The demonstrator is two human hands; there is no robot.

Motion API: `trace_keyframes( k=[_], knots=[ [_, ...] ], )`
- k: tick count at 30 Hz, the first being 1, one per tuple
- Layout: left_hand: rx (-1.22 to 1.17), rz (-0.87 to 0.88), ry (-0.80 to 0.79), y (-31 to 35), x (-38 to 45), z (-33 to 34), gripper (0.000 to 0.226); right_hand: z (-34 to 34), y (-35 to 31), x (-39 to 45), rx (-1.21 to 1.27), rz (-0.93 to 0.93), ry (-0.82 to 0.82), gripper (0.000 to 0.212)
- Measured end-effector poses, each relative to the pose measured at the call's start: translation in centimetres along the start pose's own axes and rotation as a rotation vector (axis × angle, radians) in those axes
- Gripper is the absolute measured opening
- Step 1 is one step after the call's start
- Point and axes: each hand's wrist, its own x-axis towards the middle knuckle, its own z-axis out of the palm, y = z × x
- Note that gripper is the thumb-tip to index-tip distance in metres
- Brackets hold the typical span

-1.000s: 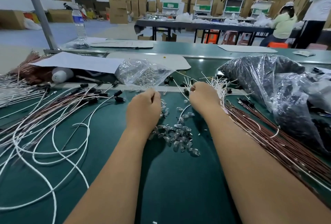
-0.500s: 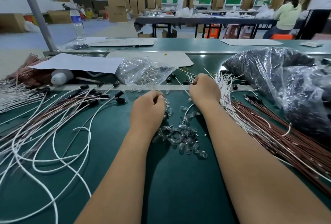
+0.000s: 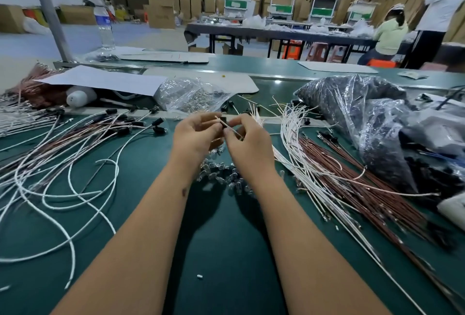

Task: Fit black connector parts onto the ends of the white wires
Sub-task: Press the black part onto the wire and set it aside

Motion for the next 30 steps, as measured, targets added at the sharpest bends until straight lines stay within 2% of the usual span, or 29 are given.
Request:
trace_keyframes(
  k=[2,6,11,14,19,25,30],
  knots=[
    [-0.018,-0.039,0.017,0.1,0.0,-0.2,0.018,0.1,0.1,-0.6,0.014,0.020,-0.009,0.020],
    [-0.055,-0.079,0.022,0.3,0.1,-0.6,0.017,-0.1,0.9,-0.9,-0.020,0.006,0.047,0.019],
    [0.058,-0.006,0.004,0.2,0.3,-0.9,0.022,-1.0,1.7,-0.3,-0.157,-0.043,0.122,0.018],
    [0.139,0.035,-0.015,0.1,0.2,-1.1,0.025,-1.2,1.8,-0.3,-0.142,-0.075,0.124,0.016],
    [0.144,0.046,-0.016,-0.1,0.3,-1.3,0.023,-1.1,1.6,-0.5,-0.146,-0.097,0.090,0.016],
    [0.240,0.061,-0.088,-0.2,0.1,-1.1,0.024,-0.8,1.6,-0.5,-0.192,-0.096,0.072,0.018],
    [0.158,0.015,-0.067,-0.1,0.1,-1.0,0.022,-0.6,1.6,-0.5,-0.175,-0.051,0.090,0.011]
  ],
)
